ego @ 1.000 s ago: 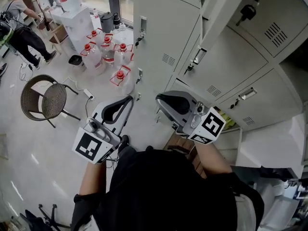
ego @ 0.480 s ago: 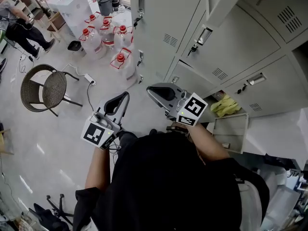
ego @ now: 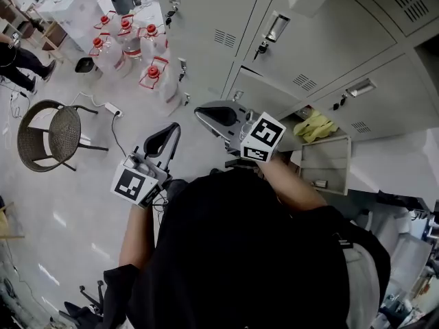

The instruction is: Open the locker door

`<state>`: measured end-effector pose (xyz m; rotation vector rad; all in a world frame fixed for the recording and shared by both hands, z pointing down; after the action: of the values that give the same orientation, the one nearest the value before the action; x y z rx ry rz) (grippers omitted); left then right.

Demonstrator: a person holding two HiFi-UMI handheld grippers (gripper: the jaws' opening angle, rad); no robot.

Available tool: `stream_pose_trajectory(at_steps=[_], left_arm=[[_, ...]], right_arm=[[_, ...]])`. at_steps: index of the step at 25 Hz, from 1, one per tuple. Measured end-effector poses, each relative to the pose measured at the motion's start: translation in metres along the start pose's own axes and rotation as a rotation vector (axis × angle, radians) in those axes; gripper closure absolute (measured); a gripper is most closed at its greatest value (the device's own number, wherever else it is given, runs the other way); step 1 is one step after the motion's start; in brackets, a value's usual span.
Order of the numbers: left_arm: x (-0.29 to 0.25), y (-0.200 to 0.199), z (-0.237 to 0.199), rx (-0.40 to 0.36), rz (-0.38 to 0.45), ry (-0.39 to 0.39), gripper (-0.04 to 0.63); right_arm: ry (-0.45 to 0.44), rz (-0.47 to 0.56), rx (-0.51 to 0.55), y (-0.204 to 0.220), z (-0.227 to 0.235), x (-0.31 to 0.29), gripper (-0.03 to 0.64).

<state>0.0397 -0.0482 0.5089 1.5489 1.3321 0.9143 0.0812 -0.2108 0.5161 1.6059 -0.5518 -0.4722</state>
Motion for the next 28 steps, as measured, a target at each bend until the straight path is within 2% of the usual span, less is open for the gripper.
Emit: stream_pose_trajectory(at_steps=[8, 17, 28], left_arm=[[-0.005, -0.007, -0.010, 0.011, 0.026, 0.014, 0.584], [-0.018, -0.004, -0.011, 0.039, 0.007, 0.053, 0.584], [-0.031, 0.015, -0.004, 0.068, -0.030, 0.075, 0.584]], right_arm=[[0.001, 0.002, 0.009, -0.006, 0.006, -0.007, 0.606], [0.040, 0.005, -0.003, -0.003, 0.012, 0.000, 0.606], [0.043, 0.000, -0.032, 0.003, 0.012, 0.016, 0.606]])
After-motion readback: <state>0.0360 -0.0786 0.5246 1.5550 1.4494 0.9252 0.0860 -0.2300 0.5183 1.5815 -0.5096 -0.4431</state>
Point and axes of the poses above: the fingertips, and each gripper's own axes: x backward along the fingers, z to its right, y out of its underside, the point moved 7 cm from there along x, backward along the fingers, and after that the axes turned 15 degrees about x, right-handed, at the moved point
